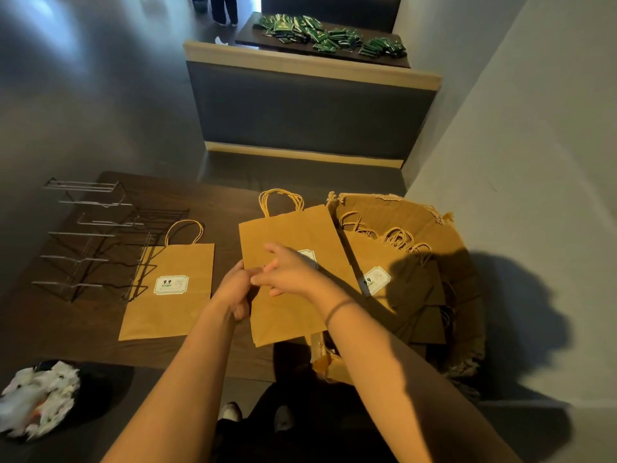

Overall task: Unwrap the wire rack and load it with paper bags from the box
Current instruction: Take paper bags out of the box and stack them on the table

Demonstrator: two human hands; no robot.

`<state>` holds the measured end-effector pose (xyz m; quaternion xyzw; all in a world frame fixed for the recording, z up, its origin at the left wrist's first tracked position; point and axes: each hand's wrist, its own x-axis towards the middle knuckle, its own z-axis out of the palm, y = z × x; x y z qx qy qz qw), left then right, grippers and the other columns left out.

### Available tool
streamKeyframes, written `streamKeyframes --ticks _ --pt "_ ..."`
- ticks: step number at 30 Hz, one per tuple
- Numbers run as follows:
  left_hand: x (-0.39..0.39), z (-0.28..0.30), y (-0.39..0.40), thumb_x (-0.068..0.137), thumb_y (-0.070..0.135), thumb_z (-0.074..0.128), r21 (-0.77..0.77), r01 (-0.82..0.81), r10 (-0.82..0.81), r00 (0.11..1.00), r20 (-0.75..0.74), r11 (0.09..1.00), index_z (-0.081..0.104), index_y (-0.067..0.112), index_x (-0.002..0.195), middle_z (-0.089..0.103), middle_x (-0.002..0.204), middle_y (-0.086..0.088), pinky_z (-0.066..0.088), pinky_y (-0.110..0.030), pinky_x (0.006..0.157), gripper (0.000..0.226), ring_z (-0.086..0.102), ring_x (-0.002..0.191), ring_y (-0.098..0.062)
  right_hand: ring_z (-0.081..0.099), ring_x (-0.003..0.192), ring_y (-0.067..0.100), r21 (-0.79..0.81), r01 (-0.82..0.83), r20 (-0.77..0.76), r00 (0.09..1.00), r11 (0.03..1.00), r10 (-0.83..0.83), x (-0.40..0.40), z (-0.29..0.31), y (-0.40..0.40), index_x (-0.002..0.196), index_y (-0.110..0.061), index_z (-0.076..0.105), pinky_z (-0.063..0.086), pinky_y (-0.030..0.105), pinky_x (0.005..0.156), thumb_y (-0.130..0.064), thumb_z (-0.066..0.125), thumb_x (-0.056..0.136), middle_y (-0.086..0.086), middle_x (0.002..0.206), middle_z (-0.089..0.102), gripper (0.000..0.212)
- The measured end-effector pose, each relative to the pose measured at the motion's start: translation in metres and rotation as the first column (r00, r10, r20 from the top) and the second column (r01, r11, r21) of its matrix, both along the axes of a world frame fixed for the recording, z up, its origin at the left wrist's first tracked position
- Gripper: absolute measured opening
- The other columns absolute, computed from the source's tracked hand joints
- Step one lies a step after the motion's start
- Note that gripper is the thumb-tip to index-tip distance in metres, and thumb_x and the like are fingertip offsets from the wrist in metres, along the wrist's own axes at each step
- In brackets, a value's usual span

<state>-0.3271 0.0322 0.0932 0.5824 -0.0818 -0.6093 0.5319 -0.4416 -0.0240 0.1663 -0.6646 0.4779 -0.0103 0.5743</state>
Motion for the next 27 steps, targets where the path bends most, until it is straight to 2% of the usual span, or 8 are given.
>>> streamKeyframes --ticks 3,5,7,9,13,18,22,27 --pt "0.000 -0.002 -0.001 0.102 0.002 0.050 0.036 -0.041 0.041 0.999 -0.002 0.999 0.058 0.014 0.129 0.075 0.092 -0.010 0.058 -0.034 0.055 0.030 0.074 0.069 -0.022 0.056 0.122 0.024 -0.413 0.229 -0.052 0.960 0.881 -0.274 -0.035 -0.010 -0.020 0.139 -0.026 0.053 0.053 0.031 0.089 -0.027 0.074 0.090 0.002 0.132 0.058 0.053" --pt "0.002 -0.005 -0.002 0.103 0.005 0.050 0.057 -0.049 0.050 0.999 -0.004 0.997 0.058 0.016 0.128 0.074 0.096 -0.011 0.058 -0.035 0.058 0.029 0.073 0.071 -0.022 0.040 0.134 0.030 -0.536 0.283 -0.155 0.893 0.796 -0.422 -0.061 -0.020 -0.034 0.140 -0.028 0.049 0.043 0.042 0.106 -0.035 0.073 0.088 0.004 0.141 0.048 0.059" --pt "0.002 -0.004 -0.001 0.102 0.007 0.052 0.054 -0.036 0.037 0.999 -0.020 0.998 0.058 0.016 0.127 0.073 0.101 -0.012 0.058 -0.036 0.060 0.027 0.072 0.074 -0.024 0.038 0.138 0.033 -0.387 0.307 -0.213 0.888 0.870 -0.408 -0.080 -0.027 -0.041 0.147 -0.022 0.040 0.039 0.049 0.112 -0.041 0.073 0.086 0.007 0.147 0.044 0.072" --pt "0.000 -0.001 -0.001 0.099 0.008 0.058 0.042 -0.019 0.020 1.000 -0.011 0.999 0.057 0.017 0.124 0.072 0.106 -0.012 0.058 -0.037 0.064 0.026 0.071 0.080 -0.026 0.055 0.126 0.028 -0.203 0.359 -0.142 0.910 0.911 -0.390 -0.087 -0.031 -0.039 0.135 -0.020 0.049 0.049 0.047 0.105 -0.040 0.074 0.087 0.005 0.136 0.059 0.058" --pt "0.003 -0.001 0.000 0.093 0.000 0.063 0.023 -0.005 0.005 0.999 0.035 1.000 0.054 0.018 0.129 0.071 0.117 -0.015 0.057 -0.041 0.072 0.042 0.068 0.095 -0.030 0.066 0.102 0.020 -0.183 0.435 -0.018 0.895 0.882 -0.446 -0.088 -0.040 -0.034 0.109 -0.026 0.056 0.057 0.046 0.091 -0.044 0.078 0.078 -0.005 0.108 0.067 0.042" --pt "0.030 0.007 0.013 0.092 -0.008 0.060 -0.018 -0.025 0.026 0.997 0.066 1.000 0.054 0.014 0.134 0.072 0.121 -0.018 0.060 -0.039 0.073 0.048 0.070 0.099 -0.033 0.066 0.107 0.012 -0.042 0.327 0.139 0.937 0.944 -0.319 -0.080 -0.023 -0.033 0.119 -0.026 0.054 0.057 0.038 0.093 -0.018 0.075 0.089 -0.003 0.120 0.068 0.037" --pt "0.064 0.016 0.033 0.097 0.003 0.060 -0.025 -0.034 0.036 0.996 0.086 0.999 0.058 0.017 0.129 0.074 0.117 -0.013 0.057 -0.039 0.081 0.035 0.069 0.101 -0.030 0.062 0.109 0.006 -0.135 0.266 0.257 0.940 0.954 -0.225 -0.045 -0.011 -0.024 0.128 -0.030 0.048 0.053 0.031 0.093 -0.010 0.067 0.094 -0.010 0.119 0.066 0.044" --pt "0.115 0.009 0.081 0.100 0.016 0.060 0.142 0.088 -0.110 0.982 0.156 0.986 0.059 0.021 0.118 0.066 0.105 -0.006 0.053 -0.041 0.080 0.019 0.061 0.095 -0.024 0.058 0.103 0.000 -0.170 0.325 0.307 0.915 0.930 -0.263 0.019 -0.024 -0.011 0.127 -0.033 0.041 0.051 0.028 0.088 -0.009 0.062 0.098 -0.017 0.113 0.060 0.043"
